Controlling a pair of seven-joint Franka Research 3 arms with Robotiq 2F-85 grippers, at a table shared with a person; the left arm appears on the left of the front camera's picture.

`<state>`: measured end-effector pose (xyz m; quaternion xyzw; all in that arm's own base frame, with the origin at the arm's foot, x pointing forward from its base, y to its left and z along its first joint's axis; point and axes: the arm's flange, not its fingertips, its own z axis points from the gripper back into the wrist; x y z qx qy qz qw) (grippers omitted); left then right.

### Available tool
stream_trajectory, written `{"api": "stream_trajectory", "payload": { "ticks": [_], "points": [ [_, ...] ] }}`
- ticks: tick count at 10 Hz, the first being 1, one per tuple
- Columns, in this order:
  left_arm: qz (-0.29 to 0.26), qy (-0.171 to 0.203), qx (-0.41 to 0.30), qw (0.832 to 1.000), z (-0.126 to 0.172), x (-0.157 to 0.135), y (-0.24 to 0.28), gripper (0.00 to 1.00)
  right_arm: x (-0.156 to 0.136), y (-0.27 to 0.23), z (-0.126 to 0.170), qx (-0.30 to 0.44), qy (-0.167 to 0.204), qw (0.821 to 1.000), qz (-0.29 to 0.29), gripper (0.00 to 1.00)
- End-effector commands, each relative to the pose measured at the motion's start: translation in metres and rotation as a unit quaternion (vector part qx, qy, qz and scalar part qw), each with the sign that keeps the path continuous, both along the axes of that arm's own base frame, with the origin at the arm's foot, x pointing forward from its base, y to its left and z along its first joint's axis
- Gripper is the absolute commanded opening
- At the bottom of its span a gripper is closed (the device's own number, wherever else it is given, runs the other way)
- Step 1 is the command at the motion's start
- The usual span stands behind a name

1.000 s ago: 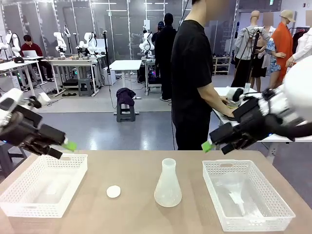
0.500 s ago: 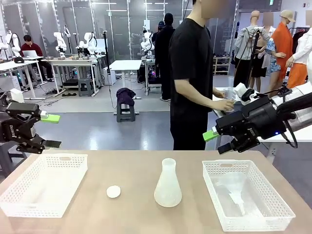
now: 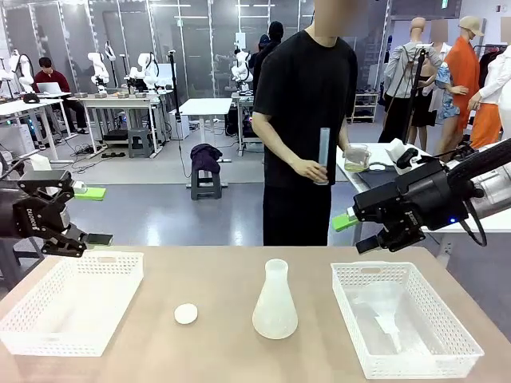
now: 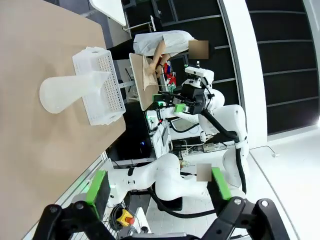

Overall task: Prepare the solutions needed for the experiment.
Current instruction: Pick up the Plastic Funnel and insert it into the Big flask.

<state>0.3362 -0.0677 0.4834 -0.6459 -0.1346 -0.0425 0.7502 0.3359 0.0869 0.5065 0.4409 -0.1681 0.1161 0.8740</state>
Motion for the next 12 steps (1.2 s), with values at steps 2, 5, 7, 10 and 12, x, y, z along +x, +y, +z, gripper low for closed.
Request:
{"api": "stream_trajectory", "payload": {
  "ticks": [2, 5, 7, 10, 12],
  "points": [
    [-0.001, 0.0, 0.001, 1.0, 0.0, 0.0, 0.003, 1.0, 0.004, -0.01, -0.014, -0.136, -0.094, 0.985, -0.047, 1.0],
    [-0.001, 0.0, 0.001, 1.0, 0.0, 0.0, 0.003, 1.0, 0.037, -0.022, -0.007, -0.32, -0.218, 0.922, 0.008, 1.0],
    [-0.001, 0.0, 0.001, 1.0, 0.0, 0.0, 0.003, 1.0, 0.066, -0.032, 0.01, -0.378, -0.278, 0.878, 0.097, 1.0],
    [-0.001, 0.0, 0.001, 1.0, 0.0, 0.0, 0.003, 1.0, 0.1, -0.033, 0.032, -0.426, -0.273, 0.824, 0.255, 1.0],
    [-0.001, 0.0, 0.001, 1.0, 0.0, 0.0, 0.003, 1.0, 0.115, -0.036, 0.031, -0.435, -0.244, 0.804, 0.324, 1.0]
  ]
}}
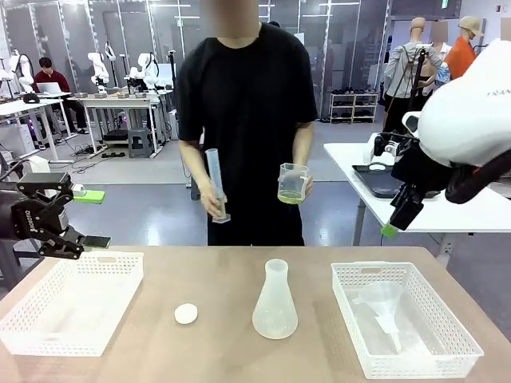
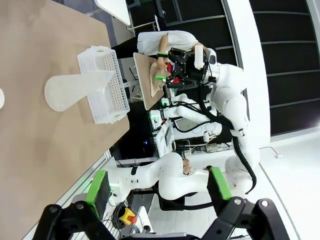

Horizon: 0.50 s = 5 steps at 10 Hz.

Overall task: Prepare the solutions needed for the experiment.
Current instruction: Pick up the Plastic Funnel and insert it into the Big flask.

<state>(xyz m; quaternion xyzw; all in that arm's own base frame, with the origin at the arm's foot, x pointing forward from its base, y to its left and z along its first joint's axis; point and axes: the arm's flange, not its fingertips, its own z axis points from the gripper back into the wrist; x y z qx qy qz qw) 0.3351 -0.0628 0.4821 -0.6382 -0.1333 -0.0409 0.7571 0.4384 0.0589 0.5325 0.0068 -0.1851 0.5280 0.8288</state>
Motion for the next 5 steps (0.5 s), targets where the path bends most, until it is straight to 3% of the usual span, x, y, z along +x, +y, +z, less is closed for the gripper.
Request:
{"api": "stream_trajectory", "payload": {
  "ticks": [1, 2, 5],
  "points": [
    [-0.003, -0.002, -0.009, 1.0, 0.002, 0.001, -0.002, 1.0, 0.015, -0.008, 0.001, -0.031, 0.007, 0.999, 0.027, 1.0],
    [-0.003, -0.002, -0.009, 1.0, 0.002, 0.001, -0.002, 1.0, 0.0, 0.0, 0.0, 0.0, 0.0, 1.0, 0.0, 1.0],
    [-0.003, -0.002, -0.009, 1.0, 0.002, 0.001, -0.002, 1.0, 0.0, 0.0, 0.0, 0.0, 0.0, 1.0, 0.0, 1.0]
  ]
}}
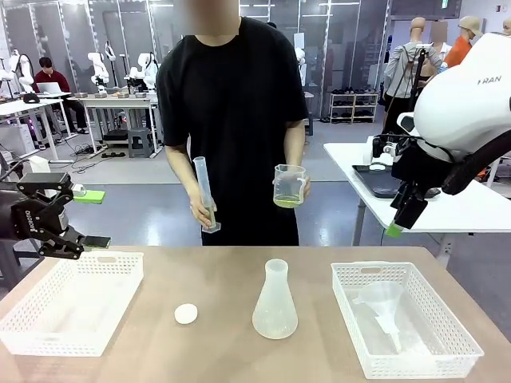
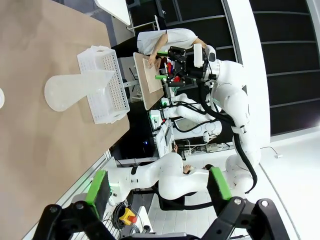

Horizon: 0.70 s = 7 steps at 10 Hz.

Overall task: Prepare the solutions needed for the experiment.
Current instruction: Pick up the Plastic Funnel and insert it into the Big flask.

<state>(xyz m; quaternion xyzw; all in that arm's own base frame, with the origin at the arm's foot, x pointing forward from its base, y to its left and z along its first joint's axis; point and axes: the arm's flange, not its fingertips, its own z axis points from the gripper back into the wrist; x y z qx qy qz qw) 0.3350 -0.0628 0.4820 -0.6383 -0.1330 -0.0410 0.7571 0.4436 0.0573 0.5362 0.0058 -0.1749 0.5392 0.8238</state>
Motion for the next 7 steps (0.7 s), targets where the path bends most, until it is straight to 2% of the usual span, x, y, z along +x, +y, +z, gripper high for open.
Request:
{"api": "stream_trajectory", "payload": {
  "ticks": [1, 3, 5, 7],
  "points": [
    [-0.003, -0.002, -0.009, 1.0, 0.002, 0.001, -0.002, 1.0, -0.005, 0.002, -0.004, 0.008, -0.007, 1.0, -0.012, 1.0],
    [-0.003, -0.002, -0.009, 1.0, 0.002, 0.001, -0.002, 1.0, 0.0, 0.0, 0.001, 0.0, -0.001, 1.0, 0.0, 1.0],
    [-0.003, -0.002, -0.009, 1.0, 0.002, 0.001, -0.002, 1.0, 0.022, 0.009, -0.009, -0.019, 0.033, 0.993, 0.113, 1.0],
    [-0.003, -0.002, -0.009, 1.0, 0.002, 0.001, -0.002, 1.0, 0.038, 0.014, -0.022, -0.083, 0.054, 0.98, 0.171, 1.0]
  ]
}}
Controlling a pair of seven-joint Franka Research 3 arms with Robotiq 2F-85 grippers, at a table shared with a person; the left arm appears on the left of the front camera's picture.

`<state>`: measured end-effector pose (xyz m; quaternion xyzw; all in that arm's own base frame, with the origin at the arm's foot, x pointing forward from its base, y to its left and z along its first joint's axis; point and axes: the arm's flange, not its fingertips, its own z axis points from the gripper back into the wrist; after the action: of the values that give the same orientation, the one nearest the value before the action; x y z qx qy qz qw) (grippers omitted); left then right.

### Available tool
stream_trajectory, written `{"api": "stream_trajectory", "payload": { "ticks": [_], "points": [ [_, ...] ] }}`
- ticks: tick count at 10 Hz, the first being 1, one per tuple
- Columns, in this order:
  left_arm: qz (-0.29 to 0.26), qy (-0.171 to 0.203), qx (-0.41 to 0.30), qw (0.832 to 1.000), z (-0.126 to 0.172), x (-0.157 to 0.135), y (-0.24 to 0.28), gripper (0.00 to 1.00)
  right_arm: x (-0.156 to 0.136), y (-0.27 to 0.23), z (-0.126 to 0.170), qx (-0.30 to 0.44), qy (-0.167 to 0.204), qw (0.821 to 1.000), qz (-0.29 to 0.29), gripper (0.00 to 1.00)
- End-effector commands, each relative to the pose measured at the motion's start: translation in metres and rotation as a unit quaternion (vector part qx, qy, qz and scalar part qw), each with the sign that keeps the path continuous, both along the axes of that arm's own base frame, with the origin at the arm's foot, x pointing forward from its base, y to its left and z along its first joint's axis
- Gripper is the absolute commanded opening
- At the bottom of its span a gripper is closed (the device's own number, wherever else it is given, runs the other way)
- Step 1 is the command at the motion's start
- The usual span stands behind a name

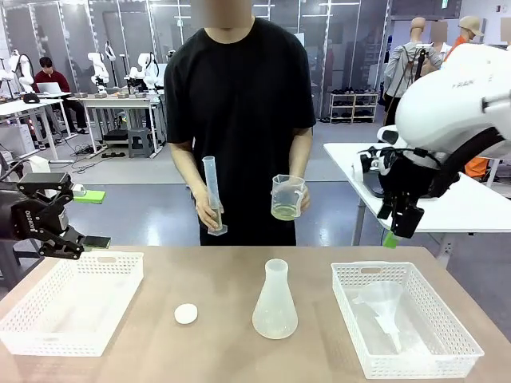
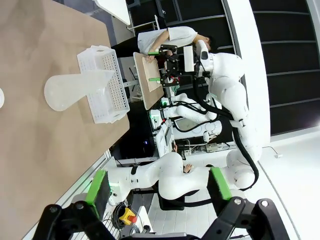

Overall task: Prepare the solutions needed for the experiment.
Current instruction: Pick up the Plastic Funnel and insert it into the Big flask.

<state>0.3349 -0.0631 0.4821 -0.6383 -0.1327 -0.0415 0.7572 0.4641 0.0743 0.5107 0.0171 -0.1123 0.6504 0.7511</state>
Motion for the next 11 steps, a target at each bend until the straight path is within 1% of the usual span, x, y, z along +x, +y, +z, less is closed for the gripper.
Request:
{"api": "stream_trajectory", "payload": {
  "ticks": [1, 3, 4, 7, 11],
  "points": [
    [-0.002, -0.002, -0.01, 1.0, 0.002, 0.001, -0.001, 1.0, 0.026, -0.003, -0.006, -0.047, 0.028, 0.998, 0.03, 1.0],
    [-0.002, -0.002, -0.01, 1.0, 0.002, 0.001, -0.001, 1.0, 0.044, -0.004, -0.031, -0.066, 0.065, 0.995, 0.037, 1.0],
    [-0.002, -0.002, -0.01, 1.0, 0.002, 0.001, -0.001, 1.0, 0.051, -0.004, -0.045, -0.064, 0.084, 0.994, 0.033, 1.0],
    [-0.002, -0.002, -0.01, 1.0, 0.002, 0.001, -0.001, 1.0, 0.063, -0.007, -0.083, -0.079, 0.116, 0.99, 0.024, 1.0],
    [-0.002, -0.002, -0.01, 1.0, 0.002, 0.001, -0.001, 1.0, 0.075, -0.011, -0.127, -0.091, 0.157, 0.983, 0.04, 1.0]
  ]
}}
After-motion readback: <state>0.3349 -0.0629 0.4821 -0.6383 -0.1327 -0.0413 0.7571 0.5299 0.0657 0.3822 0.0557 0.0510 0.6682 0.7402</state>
